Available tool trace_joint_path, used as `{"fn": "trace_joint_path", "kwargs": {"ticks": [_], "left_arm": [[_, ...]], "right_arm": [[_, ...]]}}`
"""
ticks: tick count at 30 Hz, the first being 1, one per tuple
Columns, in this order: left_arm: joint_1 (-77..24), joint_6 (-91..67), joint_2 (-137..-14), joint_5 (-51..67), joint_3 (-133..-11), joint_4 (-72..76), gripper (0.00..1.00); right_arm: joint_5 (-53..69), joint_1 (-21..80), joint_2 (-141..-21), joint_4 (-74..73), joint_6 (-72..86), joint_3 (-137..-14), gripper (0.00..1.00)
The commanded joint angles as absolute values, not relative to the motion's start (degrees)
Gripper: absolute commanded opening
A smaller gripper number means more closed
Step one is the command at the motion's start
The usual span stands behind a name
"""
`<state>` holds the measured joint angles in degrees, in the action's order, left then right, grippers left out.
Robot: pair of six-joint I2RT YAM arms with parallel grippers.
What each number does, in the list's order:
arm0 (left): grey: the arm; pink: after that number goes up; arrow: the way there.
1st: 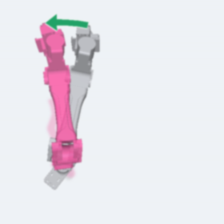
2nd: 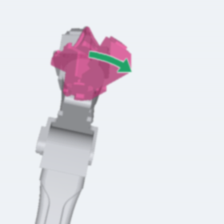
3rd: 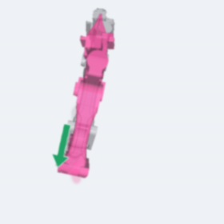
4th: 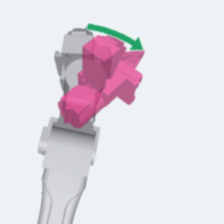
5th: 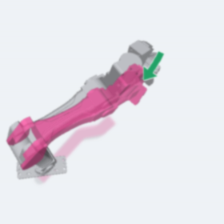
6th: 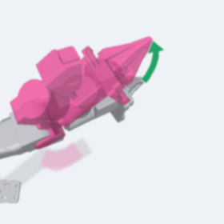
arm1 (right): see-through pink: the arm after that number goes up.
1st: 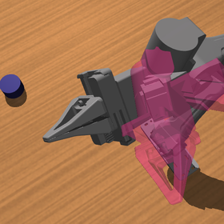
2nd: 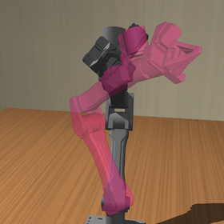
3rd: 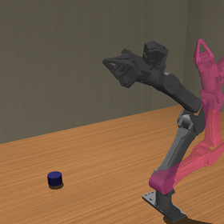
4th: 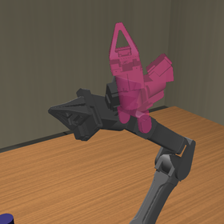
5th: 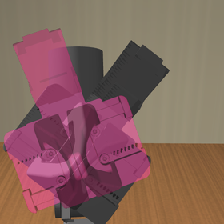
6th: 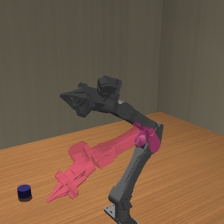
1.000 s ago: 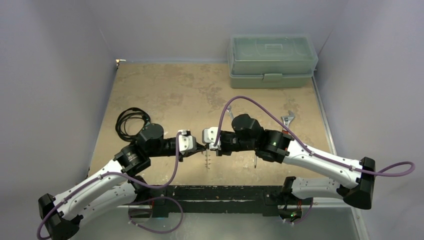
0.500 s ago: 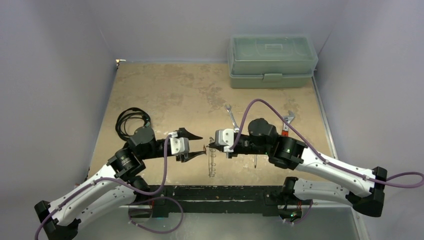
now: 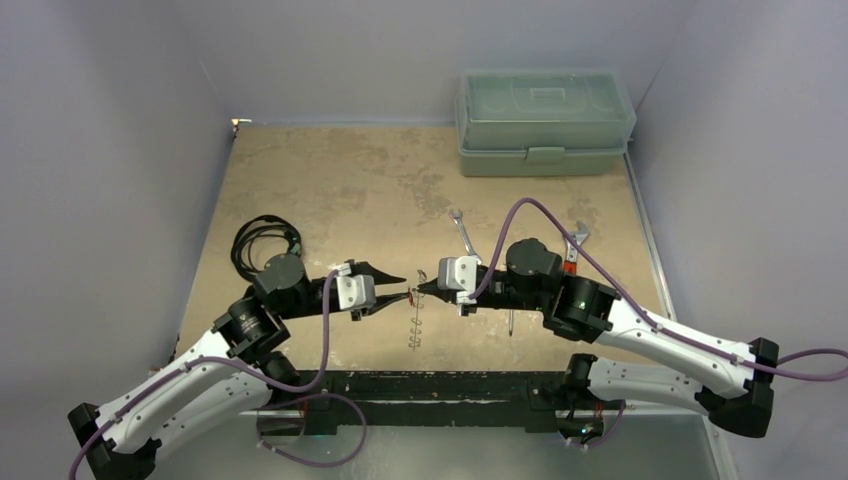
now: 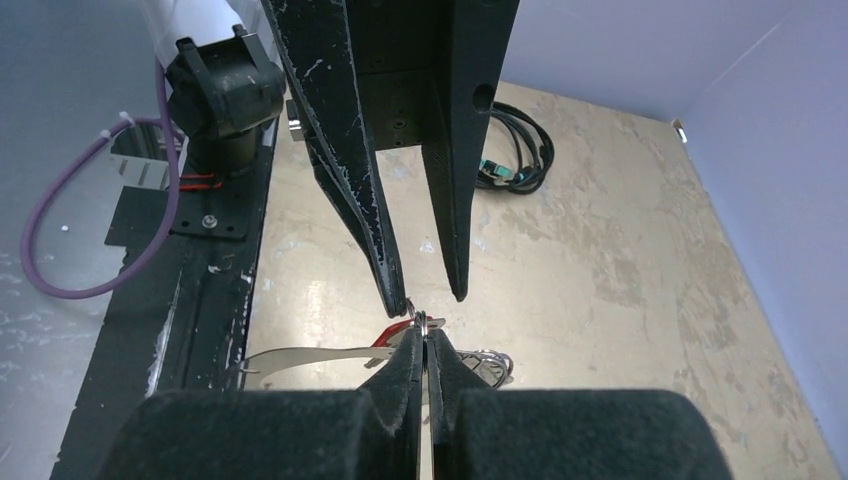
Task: Put the keys on the keyring
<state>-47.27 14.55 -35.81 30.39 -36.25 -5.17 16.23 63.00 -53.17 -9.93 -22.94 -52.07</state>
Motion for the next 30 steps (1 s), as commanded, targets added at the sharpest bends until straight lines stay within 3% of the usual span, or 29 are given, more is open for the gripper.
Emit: {"fn": "trace_joint_path", "kwargs": {"ticks": [1,7,11,30], "left_arm": [[-47.11,14.1,-35.04,31.08,-36.74,-2.42,0.28],[-47.11,14.19,-36.27,31.64,-37.07,-3.01,0.24],[-47.11,14.3,-36.76,32.24,-37.27,-3.04,0.0],[-47.11,14.72,-36.99,32.0,-36.85,-2.98,0.0]], "right_arm": [[17.74,63.11,-53.16,-5.5,-22.24,-52.06,0.0],[18.1,63.11,-53.33,-5.01,-22.24,-52.11,0.0],[18.19,63.11,-53.86,-5.26,-22.35,-52.39,0.0],[17.16,63.02,-49.69,-5.04,-22.52,-52.41,0.0]]}}
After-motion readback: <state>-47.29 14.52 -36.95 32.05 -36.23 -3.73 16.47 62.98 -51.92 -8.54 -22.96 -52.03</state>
